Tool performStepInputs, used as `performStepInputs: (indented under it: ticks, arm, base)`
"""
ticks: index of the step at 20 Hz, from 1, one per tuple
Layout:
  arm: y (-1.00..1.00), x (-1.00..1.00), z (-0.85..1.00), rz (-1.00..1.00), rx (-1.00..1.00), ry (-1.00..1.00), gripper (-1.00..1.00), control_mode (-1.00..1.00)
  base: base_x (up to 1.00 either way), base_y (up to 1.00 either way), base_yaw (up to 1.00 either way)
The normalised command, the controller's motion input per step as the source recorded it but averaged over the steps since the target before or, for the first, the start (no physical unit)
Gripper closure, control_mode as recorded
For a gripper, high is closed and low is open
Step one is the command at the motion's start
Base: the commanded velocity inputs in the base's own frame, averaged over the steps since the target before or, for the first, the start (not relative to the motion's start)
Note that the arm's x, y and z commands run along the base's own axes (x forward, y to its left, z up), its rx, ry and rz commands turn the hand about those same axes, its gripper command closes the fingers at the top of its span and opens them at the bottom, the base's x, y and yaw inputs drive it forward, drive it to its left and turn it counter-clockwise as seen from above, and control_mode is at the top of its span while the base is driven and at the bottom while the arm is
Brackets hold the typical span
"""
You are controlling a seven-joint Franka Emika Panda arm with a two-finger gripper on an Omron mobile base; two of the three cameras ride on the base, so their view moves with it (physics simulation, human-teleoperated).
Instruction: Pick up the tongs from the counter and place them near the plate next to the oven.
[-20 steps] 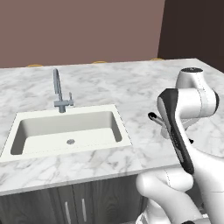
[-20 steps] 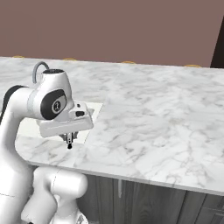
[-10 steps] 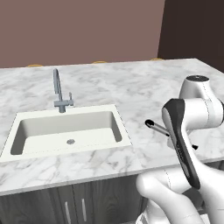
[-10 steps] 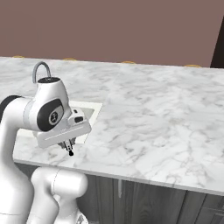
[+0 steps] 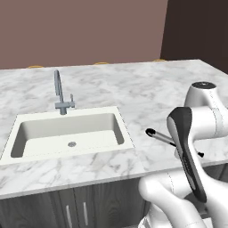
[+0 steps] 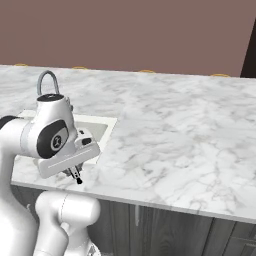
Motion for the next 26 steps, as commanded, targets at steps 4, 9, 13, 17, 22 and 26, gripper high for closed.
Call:
performStepInputs:
  ticks: [4, 9, 13, 17, 22, 26]
  arm:
    - [0.09, 0.0, -0.01, 0.01, 0.0, 0.02, 1.0, -1.0]
    - [0.0, 0.0, 0.0, 0.0, 0.0, 0.02, 1.0, -1.0]
    - [0.0, -0.04, 0.0, 0.0, 0.0, 0.0, 1.0, 1.0]
    - [0.0, 0.0, 0.0, 0.0, 0.0, 0.0, 1.0, 1.0]
    - [0.0, 0.0, 0.0, 0.0, 0.0, 0.0, 1.0, 1.0]
    - [0.0, 0.0, 0.0, 0.0, 0.0, 0.0, 1.0, 1.0]
  base:
    - [0.0, 0.0, 0.0]
    - [0.0, 0.0, 0.0]
    - [-0.06, 0.0, 0.0]
    - [-0.33, 0.01, 0.08]
    - [-0.49, 0.09, 0.33]
    - [-0.38, 0.25, 0.53]
